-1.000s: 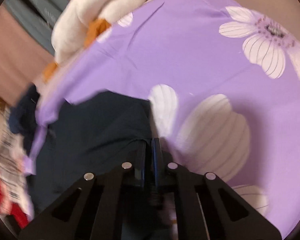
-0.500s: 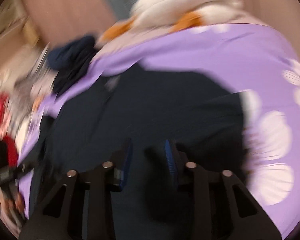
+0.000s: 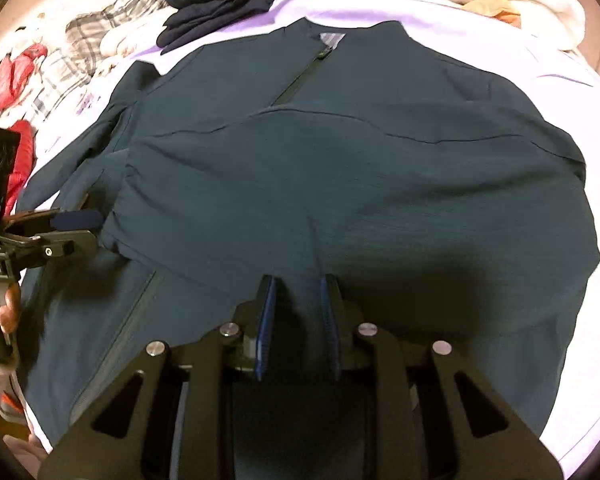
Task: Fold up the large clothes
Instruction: 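Carry the held sleeve across the jacket body with the right tool, then release, then grasp the other sleeve cuff with the left tool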
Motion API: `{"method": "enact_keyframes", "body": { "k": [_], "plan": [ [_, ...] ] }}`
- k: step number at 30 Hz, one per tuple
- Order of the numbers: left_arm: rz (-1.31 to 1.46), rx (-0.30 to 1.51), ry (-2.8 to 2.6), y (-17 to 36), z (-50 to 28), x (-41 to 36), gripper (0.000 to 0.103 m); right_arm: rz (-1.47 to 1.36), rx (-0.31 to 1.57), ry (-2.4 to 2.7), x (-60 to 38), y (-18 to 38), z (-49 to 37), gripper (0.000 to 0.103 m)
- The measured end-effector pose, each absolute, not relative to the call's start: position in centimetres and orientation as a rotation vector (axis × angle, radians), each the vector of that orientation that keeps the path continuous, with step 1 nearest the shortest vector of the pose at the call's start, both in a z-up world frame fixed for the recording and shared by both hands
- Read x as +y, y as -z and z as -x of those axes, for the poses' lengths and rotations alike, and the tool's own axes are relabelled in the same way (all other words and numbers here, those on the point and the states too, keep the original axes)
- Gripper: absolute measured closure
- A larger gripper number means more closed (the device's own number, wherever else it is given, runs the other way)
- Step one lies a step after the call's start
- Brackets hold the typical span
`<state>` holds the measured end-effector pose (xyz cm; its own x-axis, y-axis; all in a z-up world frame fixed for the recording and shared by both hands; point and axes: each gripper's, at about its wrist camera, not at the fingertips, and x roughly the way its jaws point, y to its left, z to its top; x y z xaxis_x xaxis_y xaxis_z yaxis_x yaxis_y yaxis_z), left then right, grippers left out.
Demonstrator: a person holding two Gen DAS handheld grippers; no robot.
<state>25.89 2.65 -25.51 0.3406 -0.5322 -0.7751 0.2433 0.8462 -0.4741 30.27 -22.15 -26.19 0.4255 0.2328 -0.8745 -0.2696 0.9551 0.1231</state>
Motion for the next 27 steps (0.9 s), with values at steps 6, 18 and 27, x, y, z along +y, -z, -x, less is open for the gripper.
{"method": "enact_keyframes", "body": {
  "k": [6,18,27],
  "plan": [
    [0.486,1.007,0.378,23.1,-22.9,9.7,0.010,-0.117,0.980,-0.352,-22.1,22.7,-27.3,0.051],
    [0.987,0.757,-0.093,24.2,-15.1,30.5,0.010,-0.288,0.894,-0.431,-18.5,20.4,-21.7,0.035],
    [1.270,0.590,-0.219,27.7,-12.1,38.0,0.010,-0.347,0.903,-0.462,-15.9,20.3,-20.5,0.034]
  ]
}}
